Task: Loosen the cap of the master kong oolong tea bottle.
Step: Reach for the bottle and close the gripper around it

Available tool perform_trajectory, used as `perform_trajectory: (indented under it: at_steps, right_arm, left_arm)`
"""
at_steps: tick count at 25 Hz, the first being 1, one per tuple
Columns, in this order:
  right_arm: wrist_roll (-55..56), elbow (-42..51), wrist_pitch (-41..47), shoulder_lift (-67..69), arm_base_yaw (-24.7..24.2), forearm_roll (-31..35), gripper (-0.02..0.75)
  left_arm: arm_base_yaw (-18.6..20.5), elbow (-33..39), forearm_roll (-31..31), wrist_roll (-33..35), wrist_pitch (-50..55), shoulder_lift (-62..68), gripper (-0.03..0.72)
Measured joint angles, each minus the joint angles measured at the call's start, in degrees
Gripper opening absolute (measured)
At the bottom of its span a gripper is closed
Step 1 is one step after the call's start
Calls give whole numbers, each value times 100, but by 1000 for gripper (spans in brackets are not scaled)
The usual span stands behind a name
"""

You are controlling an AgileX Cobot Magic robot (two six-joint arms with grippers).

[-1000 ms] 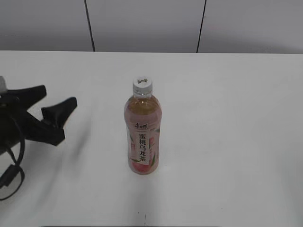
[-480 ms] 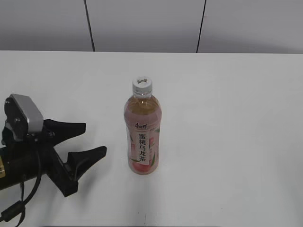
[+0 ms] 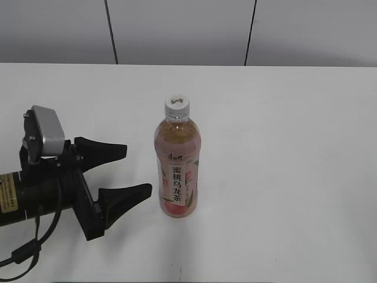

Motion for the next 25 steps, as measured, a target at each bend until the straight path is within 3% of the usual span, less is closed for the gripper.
perform_trajectory:
  at_steps: [5,12,25]
  right_arm:
    - [0,0,0,0,0,0,577]
    - [0,0,0,0,0,0,577]
    - [0,0,0,0,0,0,577]
  left_arm:
    - [-107,-262,360,-429,0,5,611]
    - [-580,-451,152,-493,0,5,611]
    - [-621,-1137,73,-875,0,64,592]
